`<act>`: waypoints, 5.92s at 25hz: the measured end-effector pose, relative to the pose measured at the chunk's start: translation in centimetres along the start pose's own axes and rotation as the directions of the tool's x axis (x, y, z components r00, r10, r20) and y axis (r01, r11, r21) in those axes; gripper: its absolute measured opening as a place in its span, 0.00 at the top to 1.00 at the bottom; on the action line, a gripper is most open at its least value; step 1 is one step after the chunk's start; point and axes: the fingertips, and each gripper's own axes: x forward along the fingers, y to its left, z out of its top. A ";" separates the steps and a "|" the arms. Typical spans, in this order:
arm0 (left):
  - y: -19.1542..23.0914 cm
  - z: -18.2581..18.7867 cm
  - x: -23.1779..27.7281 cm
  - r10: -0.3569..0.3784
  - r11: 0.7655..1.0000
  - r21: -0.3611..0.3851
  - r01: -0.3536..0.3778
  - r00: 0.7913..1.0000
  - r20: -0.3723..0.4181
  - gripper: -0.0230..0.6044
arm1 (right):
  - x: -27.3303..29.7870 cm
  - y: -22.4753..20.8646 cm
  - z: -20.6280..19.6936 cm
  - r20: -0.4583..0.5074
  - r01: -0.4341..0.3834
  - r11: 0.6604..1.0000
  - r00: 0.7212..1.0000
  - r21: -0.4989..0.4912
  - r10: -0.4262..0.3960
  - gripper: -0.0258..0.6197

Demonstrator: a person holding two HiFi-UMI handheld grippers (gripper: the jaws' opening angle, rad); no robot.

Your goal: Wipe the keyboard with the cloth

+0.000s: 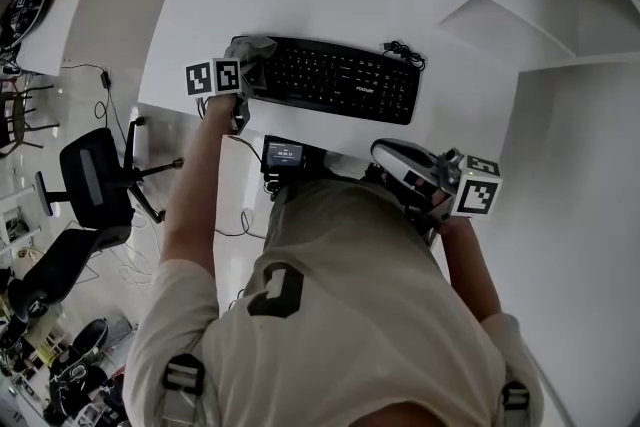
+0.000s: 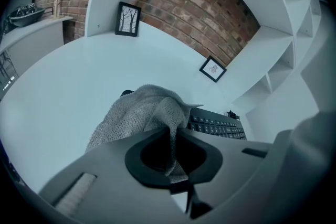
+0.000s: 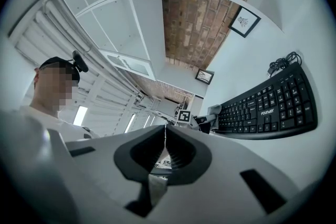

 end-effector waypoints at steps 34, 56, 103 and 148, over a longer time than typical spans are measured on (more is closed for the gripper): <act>-9.4 -2.4 4.5 -0.102 0.995 -0.028 0.101 0.994 -0.035 0.95 | -5.3 -0.1 0.3 0.092 -0.032 0.999 0.995 0.034 0.028 0.95; -13.7 -3.4 6.9 -0.083 0.997 -0.010 0.083 0.996 -0.019 0.95 | -10.3 -0.8 0.9 0.122 -0.063 0.996 0.991 0.057 0.056 0.95; -34.0 -9.6 16.3 -0.290 0.924 0.181 0.337 0.926 -0.243 0.95 | -15.7 -1.3 0.3 0.177 -0.041 0.996 0.984 0.077 0.027 0.95; 3.9 5.5 1.4 0.129 0.981 0.144 -0.130 0.991 0.018 0.95 | -0.2 -2.1 -2.7 -0.021 0.064 0.996 0.998 0.060 -0.063 0.95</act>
